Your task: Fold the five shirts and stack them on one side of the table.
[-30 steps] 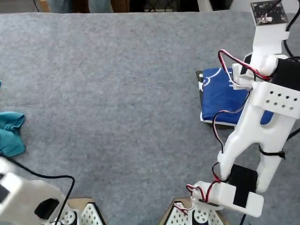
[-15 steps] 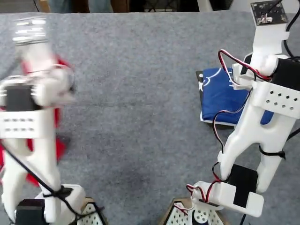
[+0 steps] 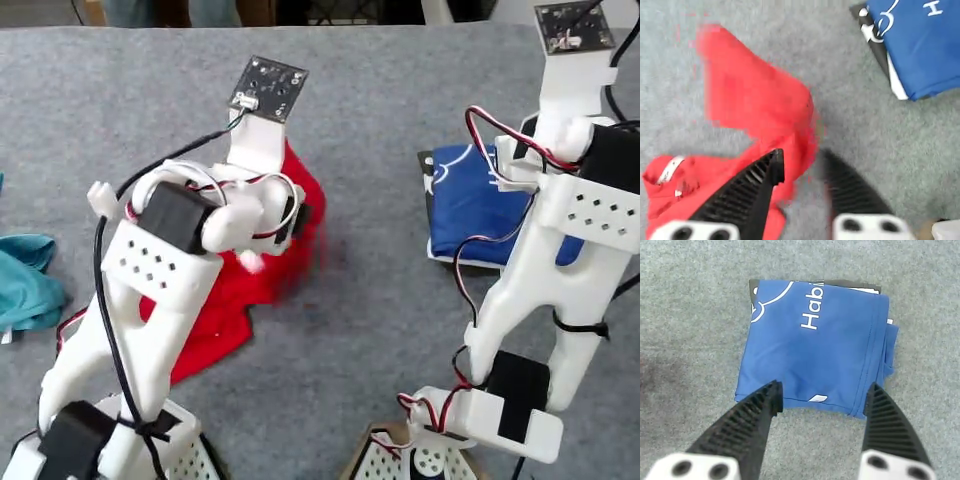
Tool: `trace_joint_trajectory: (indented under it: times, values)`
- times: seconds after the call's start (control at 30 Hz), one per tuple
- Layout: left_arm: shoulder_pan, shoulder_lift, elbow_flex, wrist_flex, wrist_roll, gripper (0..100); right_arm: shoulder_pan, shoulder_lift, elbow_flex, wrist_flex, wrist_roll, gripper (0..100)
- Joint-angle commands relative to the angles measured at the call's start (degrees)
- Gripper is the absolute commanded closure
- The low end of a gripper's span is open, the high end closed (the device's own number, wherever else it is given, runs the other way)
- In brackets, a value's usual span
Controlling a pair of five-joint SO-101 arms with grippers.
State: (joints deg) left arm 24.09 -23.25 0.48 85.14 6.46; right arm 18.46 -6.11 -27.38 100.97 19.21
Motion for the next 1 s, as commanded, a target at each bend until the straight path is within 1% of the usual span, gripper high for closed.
trace_joint_trajectory:
  times: [0.0,0.07,0.13,0.17,0.23,0.3,0.37,0.4,0.47,0.53,0.63,0.73,0.8,0.87,0.97]
  values:
    - [-4.4,-0.4,-2.3,2.2,3.3,73,-1.2,-2.0,-0.2,-0.1,-0.1,73.4]
    - [-9.5,-1.3,-2.2,3.4,3.2,73,-2.7,-2.0,-0.2,-0.1,-0.1,73.4]
    - [-17.5,-3.3,-2.9,6.2,3.3,73,-5.5,-2.0,-0.2,0.0,-0.1,73.6]
    - [-22.8,-4.5,-2.9,7.9,3.3,73,-7.6,-2.1,-0.2,0.0,-0.1,73.6]
    - [-36.1,-6.2,-2.2,11.0,3.3,73,-12.7,-2.1,0.0,0.2,-0.4,73.7]
    - [-51.6,-7.4,0.7,12.0,2.8,73,-19.3,-2.3,0.9,0.2,-0.4,73.7]
    - [-66.2,-7.6,5.2,11.3,-0.7,73,-27.8,-2.3,4.1,0.2,-0.6,73.7]
    - [-72.5,-7.5,7.7,10.1,-3.2,73,-32.3,-2.1,6.4,0.2,-1.1,73.7]
    - [-83.1,-7.5,13.8,6.1,-7.3,73,-41.3,-1.5,11.6,-0.9,-1.8,73.7]
    - [-91.4,-7.5,19.6,0.5,-9.4,73,-49.8,0.2,17.1,-4.2,-1.7,73.7]
    - [-98.9,-7.6,26.7,-7.6,-11.1,73,-60.6,4.3,23.2,-11.1,-1.7,73.7]
    - [-104.0,-7.6,31.8,-13.7,-13.7,73,-68.3,10.4,26.0,-17.8,-1.6,73.7]
    - [-105.2,-7.6,34.0,-15.3,-15.2,73,-70.7,15.5,26.3,-22.5,-1.6,73.7]
    - [-105.6,-7.6,35.5,-15.6,-15.8,73,-71.0,21.3,25.6,-26.6,-1.6,73.7]
    - [-106.0,-7.6,36.4,-15.7,-15.8,73,-70.5,29.8,22.5,-28.1,-1.6,75.7]
